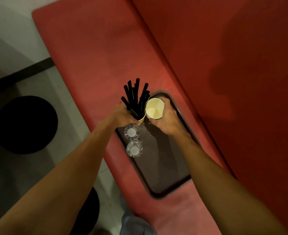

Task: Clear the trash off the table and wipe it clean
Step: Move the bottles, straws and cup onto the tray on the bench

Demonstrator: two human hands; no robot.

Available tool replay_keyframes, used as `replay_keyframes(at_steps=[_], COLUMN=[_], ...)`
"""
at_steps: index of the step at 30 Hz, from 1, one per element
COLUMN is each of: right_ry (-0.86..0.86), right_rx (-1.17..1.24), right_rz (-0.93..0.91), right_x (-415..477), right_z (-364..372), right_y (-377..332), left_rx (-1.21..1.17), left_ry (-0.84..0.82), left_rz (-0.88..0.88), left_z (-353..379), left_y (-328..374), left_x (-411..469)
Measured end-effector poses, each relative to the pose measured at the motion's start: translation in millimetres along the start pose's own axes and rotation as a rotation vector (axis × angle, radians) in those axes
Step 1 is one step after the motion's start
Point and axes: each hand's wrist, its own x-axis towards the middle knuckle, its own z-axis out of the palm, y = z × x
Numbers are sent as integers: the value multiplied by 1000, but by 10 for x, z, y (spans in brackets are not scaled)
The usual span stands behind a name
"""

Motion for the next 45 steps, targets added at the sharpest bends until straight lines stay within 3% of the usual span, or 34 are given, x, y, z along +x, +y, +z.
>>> replay_keyframes(at_steps=[6,9,26,34,45], right_ry=[-48,-55,3,169,-125], right_rx=[-17,-24,-54,37,24], right_rz=[2,3,-101,-301,-664], right_x=[-114,-170,-917,-1895,-3579], right_z=[-74,-106,-601,-711,-37], right_y=[3,2,-593,-1135,-1936], left_rx=[-71,-83,-247,-207,-248], left_ry=[-14,-38,163,381,788], left_rz=[53,89,-221,-191,-176], left_z=[-56,23,-404,-419,-41], left_y=[38,-274,417,547,413], left_x=[-62,157,-1452,-2818,-5139])
